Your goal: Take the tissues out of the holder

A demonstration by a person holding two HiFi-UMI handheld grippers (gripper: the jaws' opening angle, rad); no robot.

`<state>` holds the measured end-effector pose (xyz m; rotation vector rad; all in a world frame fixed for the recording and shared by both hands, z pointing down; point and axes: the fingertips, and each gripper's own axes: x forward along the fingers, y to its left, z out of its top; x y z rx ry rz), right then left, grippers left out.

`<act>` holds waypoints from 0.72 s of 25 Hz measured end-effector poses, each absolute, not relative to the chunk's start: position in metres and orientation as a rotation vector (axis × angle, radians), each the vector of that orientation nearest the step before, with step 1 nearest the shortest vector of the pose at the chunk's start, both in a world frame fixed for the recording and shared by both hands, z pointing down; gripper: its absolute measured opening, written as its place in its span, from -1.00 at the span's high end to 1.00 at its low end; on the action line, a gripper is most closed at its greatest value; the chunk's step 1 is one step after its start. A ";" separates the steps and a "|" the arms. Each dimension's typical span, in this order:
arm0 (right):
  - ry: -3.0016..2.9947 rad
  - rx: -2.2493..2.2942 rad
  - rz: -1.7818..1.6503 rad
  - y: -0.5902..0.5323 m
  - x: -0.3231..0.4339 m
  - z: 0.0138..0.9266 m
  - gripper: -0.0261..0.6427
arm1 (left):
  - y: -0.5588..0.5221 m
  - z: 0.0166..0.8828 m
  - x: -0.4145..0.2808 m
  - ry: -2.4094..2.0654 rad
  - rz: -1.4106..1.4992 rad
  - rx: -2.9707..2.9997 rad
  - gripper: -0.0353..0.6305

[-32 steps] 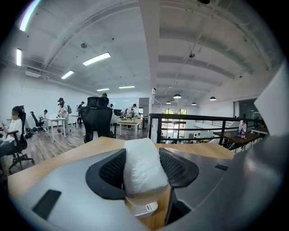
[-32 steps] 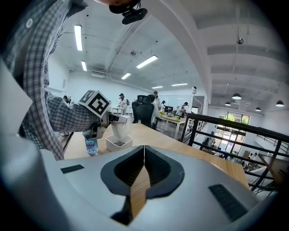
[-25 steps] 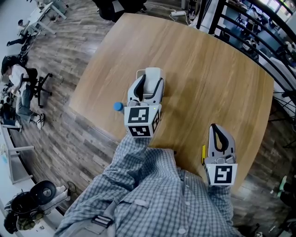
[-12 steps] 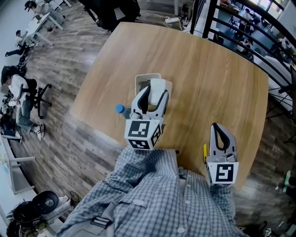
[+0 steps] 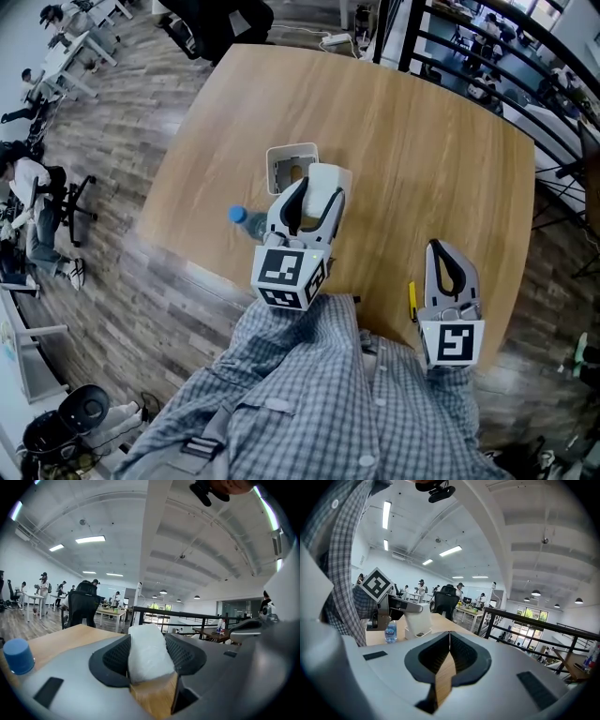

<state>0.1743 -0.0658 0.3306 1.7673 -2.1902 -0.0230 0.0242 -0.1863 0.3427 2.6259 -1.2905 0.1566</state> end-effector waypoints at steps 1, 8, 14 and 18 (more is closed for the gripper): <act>-2.177 1.758 -0.019 -0.064 0.177 0.333 0.88 | -0.186 0.342 0.026 -1.287 0.155 2.627 0.17; -2.165 1.752 0.007 -0.062 0.177 0.335 0.88 | -0.184 0.341 0.028 -1.271 0.145 2.633 0.17; -2.161 1.719 -0.009 -0.061 0.181 0.336 0.88 | -0.182 0.340 0.032 -1.273 0.151 2.632 0.17; -2.153 1.708 0.000 -0.061 0.182 0.338 0.88 | -0.182 0.342 0.034 -1.272 0.162 2.637 0.17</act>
